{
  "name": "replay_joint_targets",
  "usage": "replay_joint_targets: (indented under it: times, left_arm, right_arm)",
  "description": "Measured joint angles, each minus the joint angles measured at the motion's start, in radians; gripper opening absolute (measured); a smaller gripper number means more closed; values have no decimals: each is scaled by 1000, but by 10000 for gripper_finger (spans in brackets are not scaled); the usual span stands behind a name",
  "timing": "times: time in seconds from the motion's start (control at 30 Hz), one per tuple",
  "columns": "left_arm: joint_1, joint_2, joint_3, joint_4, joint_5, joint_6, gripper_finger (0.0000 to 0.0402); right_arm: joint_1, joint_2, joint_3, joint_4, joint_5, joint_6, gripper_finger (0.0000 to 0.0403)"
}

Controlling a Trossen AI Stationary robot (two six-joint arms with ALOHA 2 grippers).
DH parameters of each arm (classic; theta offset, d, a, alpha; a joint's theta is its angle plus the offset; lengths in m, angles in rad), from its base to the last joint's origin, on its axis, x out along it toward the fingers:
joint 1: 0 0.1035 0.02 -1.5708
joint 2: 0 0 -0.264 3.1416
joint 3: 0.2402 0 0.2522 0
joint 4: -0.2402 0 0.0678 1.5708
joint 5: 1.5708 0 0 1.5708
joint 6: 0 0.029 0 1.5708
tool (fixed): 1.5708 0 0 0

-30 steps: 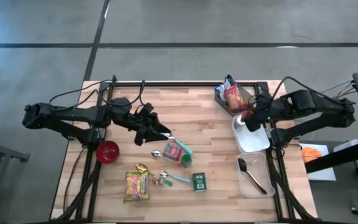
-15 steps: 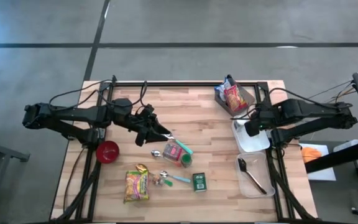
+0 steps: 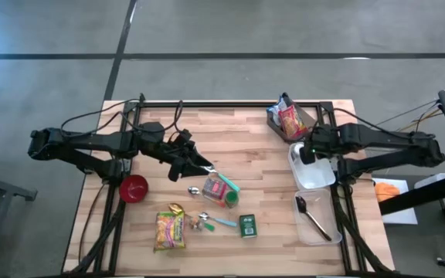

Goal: Pick & Place Food Item
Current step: Put the orange seasoning pack into the white bin

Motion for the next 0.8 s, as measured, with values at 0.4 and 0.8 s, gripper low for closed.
replay_joint_targets:
  times: [0.4,0.8]
  left_arm:
    - [0,0,0,-2,0,0,289]
    - [0,0,0,-4,0,2,289]
  right_arm:
    - [-155,13,-87,156,-11,-144,8]
    - [-177,106,-106,217,-27,-213,8]
